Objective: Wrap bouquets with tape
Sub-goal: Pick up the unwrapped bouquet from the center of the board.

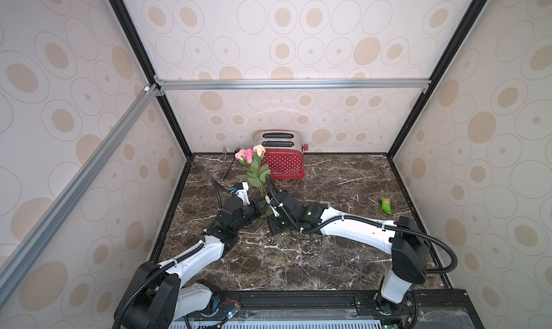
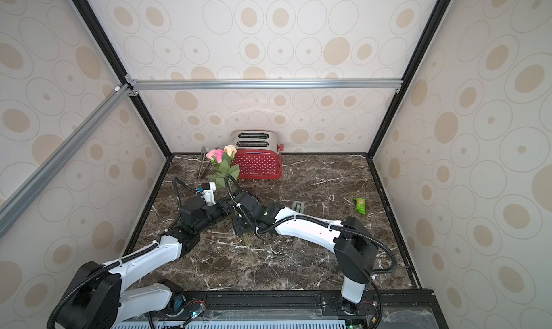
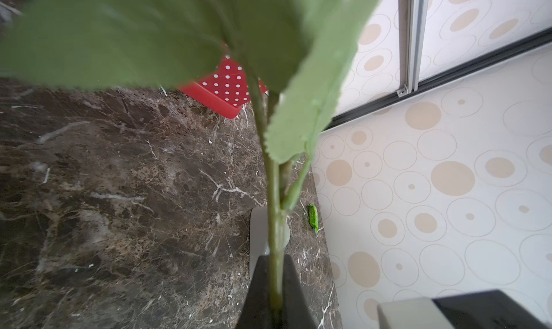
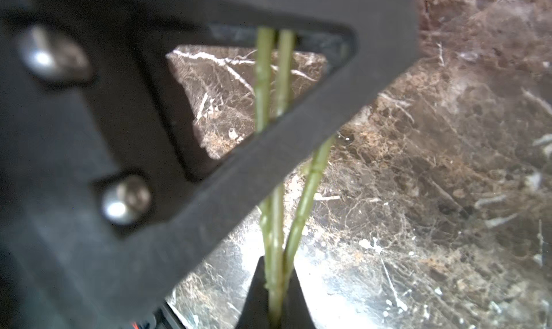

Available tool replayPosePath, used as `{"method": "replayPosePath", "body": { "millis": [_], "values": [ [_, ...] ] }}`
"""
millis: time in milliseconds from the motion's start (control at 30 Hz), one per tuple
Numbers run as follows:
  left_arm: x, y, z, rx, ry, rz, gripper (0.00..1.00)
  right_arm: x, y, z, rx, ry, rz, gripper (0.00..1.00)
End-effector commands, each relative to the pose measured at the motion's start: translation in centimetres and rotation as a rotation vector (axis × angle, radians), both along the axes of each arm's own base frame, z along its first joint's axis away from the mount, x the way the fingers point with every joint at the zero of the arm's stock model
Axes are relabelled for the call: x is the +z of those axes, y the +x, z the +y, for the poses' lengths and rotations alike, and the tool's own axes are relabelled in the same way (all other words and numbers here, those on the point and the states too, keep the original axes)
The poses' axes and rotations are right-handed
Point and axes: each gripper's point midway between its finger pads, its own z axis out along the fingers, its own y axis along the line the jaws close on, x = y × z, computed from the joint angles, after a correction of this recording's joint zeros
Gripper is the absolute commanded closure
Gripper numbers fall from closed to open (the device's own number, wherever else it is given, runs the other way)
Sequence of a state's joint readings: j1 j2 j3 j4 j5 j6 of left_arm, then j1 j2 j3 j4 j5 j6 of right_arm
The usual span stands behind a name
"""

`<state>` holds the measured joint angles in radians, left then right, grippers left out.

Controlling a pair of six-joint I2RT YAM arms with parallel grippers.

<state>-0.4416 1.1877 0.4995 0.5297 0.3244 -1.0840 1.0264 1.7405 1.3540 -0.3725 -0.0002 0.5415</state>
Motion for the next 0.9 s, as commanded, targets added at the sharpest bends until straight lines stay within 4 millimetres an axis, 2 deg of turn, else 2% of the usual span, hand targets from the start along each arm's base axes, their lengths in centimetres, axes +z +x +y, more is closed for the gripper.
{"method": "replayPosePath", "body": {
  "millis": [0,33,100,300,433,867],
  "values": [
    [2.1,0.2,-0.2,-0.001,-0.016,-0.053,0.83,0.9,-0.8,0.7,0.041,0.021,-0.003,1.00],
    [2.1,0.2,-0.2,0.000,-0.012,-0.054,0.80,1.0,-0.8,0.7,0.043,0.023,-0.006,1.00],
    [2.3,0.3,0.0,0.006,-0.006,-0.057,0.64,1.2,-0.8,0.5,0.046,0.029,-0.014,1.00],
    [2.4,0.3,1.0,0.024,-0.015,-0.056,0.60,1.4,-0.9,-0.1,0.047,0.015,-0.028,1.00],
    [2.1,0.2,1.0,0.018,-0.022,-0.049,0.64,1.5,-1.0,-0.3,0.049,0.016,-0.033,1.00],
    [1.8,0.0,1.0,0.009,-0.029,-0.049,0.96,1.3,-1.2,-0.5,0.052,0.014,-0.029,1.00]
  ]
}}
